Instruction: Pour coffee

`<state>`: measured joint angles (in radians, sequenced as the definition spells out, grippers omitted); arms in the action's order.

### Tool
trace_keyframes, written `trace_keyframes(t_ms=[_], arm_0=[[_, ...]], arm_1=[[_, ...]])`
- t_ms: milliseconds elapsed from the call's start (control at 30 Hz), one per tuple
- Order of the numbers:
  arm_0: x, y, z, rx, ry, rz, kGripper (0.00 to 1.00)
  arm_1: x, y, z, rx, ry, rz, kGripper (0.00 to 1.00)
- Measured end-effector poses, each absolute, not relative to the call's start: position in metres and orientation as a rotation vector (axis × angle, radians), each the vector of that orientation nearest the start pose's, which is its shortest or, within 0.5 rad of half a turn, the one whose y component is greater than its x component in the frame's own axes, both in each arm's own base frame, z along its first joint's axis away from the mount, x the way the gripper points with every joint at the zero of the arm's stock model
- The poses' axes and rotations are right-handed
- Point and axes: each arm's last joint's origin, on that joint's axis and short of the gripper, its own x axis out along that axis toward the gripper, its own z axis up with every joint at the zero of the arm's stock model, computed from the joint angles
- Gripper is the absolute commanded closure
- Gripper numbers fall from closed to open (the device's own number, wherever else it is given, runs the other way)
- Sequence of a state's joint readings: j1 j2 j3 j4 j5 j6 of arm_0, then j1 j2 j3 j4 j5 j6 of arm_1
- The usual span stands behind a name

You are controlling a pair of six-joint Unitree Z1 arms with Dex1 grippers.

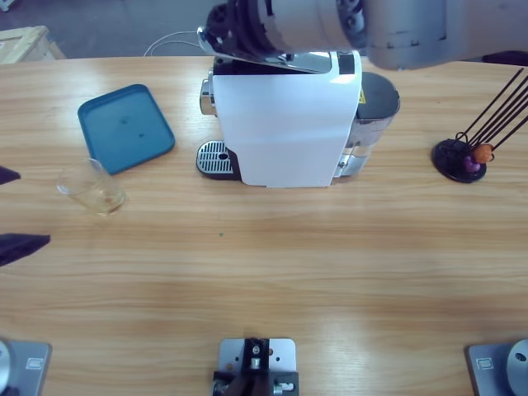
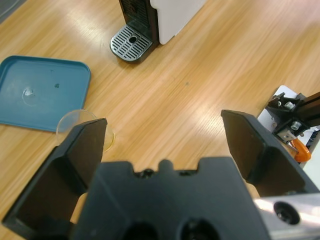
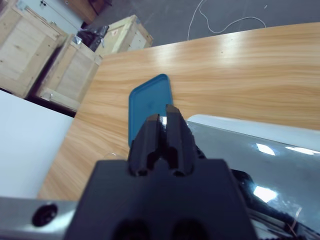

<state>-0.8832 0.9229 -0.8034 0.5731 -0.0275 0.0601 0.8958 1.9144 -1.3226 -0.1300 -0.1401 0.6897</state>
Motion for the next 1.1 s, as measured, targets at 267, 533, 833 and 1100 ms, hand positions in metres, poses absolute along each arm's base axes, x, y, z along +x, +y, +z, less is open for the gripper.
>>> trace_keyframes(t_ms=[267, 533, 833, 1100], arm_0=[[0.069, -0.086, 0.338, 0.357, 0.64, -0.892, 0.009], [0.069, -0.086, 0.338, 0.357, 0.64, -0.892, 0.009], [0.07, -0.086, 0.338, 0.364, 0.635, -0.872, 0.009], [0.082, -0.082, 0.32, 0.277, 0.647, -0.583, 0.009]], arm_1=[[0.278, 0.337, 0.308, 0.39, 0.689, 0.535, 1.0], [0.281, 0.343, 0.301, 0.354, 0.76, 0.51, 1.0], [0.277, 0.343, 0.306, 0.276, 0.718, 0.544, 0.0], [0.213, 0.304, 0.365, -0.046, 0.59, 0.728, 0.0]])
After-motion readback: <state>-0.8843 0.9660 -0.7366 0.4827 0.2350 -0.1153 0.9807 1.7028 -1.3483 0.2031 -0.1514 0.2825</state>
